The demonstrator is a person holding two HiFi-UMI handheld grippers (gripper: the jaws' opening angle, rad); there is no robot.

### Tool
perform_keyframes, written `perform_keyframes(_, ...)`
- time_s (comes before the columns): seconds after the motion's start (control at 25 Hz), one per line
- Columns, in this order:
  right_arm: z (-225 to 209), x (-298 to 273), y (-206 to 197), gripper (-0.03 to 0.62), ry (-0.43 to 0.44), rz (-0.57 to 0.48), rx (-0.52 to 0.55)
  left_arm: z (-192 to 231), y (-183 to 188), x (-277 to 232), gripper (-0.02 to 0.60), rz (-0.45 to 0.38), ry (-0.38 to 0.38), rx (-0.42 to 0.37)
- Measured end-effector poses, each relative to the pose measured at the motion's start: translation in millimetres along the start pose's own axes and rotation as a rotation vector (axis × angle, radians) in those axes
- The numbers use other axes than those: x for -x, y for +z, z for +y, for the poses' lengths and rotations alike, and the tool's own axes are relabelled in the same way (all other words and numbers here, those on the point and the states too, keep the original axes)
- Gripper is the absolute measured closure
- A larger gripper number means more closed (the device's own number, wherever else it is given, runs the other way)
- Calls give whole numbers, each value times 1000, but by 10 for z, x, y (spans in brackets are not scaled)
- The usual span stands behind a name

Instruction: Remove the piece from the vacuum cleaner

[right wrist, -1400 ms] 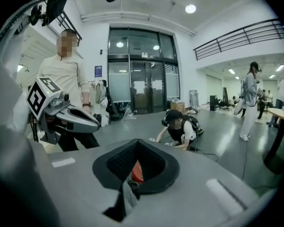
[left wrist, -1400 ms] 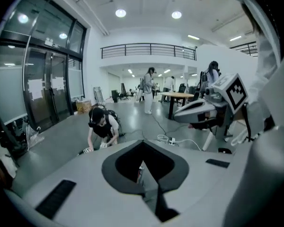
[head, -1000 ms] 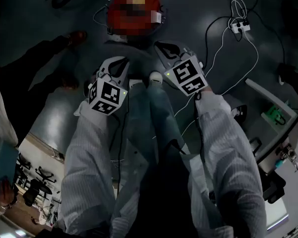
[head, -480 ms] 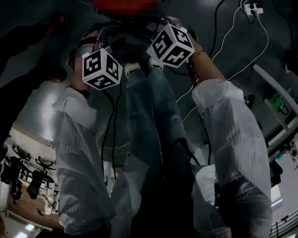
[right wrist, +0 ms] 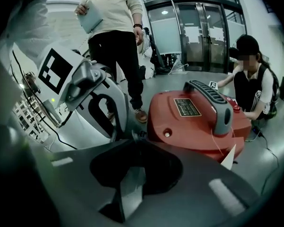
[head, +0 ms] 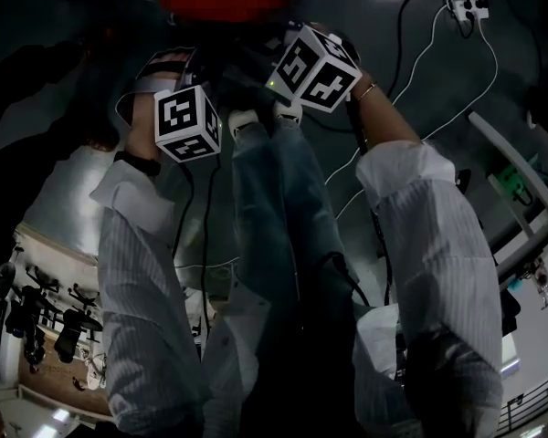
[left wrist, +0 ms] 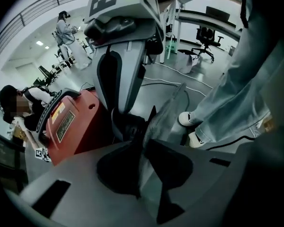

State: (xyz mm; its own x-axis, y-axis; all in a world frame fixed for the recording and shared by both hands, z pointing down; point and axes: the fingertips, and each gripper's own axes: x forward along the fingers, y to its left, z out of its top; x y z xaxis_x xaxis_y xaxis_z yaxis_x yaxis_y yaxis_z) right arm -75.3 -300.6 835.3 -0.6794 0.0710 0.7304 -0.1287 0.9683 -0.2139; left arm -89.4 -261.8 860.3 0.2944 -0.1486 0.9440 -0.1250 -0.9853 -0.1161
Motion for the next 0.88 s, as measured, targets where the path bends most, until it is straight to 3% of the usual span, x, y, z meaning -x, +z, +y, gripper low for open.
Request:
perform_keyframes(0.2, -1, 9, 1, 548, -3, -14, -29, -217, -70, 16, 552, 1, -68, -32)
perform_keyframes(0.44, 6, 1, 10, 545, -9, -23, -46, -261, -79, 32, 558, -9, -78, 66)
perform_keyframes(0.72, -10, -26, -17, 541, -37, -15, -68, -388, -102, 62, 558, 5, -110, 46)
perform_keyframes(0.88, -6, -17, -16, 545, -52, -25, -104, -956, -177, 109, 561, 14, -257, 4)
